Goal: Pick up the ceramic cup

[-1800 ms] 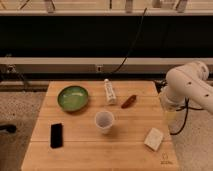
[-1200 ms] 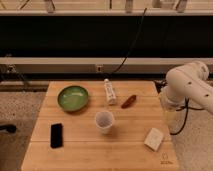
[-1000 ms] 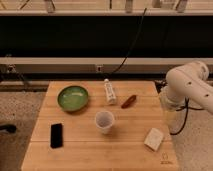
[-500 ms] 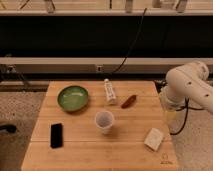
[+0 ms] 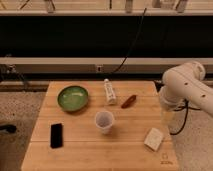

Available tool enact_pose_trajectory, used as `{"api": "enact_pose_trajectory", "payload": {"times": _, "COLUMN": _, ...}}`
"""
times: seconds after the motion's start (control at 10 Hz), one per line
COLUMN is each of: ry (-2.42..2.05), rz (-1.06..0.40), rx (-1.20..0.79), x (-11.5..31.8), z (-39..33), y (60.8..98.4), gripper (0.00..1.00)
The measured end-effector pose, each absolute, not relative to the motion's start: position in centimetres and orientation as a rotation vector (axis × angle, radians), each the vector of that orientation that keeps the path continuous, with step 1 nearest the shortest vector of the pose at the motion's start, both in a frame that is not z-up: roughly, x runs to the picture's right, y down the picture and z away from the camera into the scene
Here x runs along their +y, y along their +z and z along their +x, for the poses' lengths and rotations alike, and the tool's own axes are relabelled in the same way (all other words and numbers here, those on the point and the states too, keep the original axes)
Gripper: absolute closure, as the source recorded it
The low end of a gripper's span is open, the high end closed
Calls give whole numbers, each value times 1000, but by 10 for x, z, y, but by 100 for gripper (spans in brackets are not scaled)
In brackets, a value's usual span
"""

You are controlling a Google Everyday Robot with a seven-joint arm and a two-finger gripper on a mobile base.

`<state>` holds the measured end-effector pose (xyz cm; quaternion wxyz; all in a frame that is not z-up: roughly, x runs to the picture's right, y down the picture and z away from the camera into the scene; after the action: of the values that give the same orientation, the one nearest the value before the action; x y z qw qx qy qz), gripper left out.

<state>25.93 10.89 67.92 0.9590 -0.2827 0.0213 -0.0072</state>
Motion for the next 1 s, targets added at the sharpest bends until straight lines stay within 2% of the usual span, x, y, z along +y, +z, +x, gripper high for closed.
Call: {"api": "enact_pose_trajectory", "payload": {"times": 1.0, "ry": -274, "rz": -582, "rx": 23, "x": 122, "z": 169, "y": 674, "gripper": 20}}
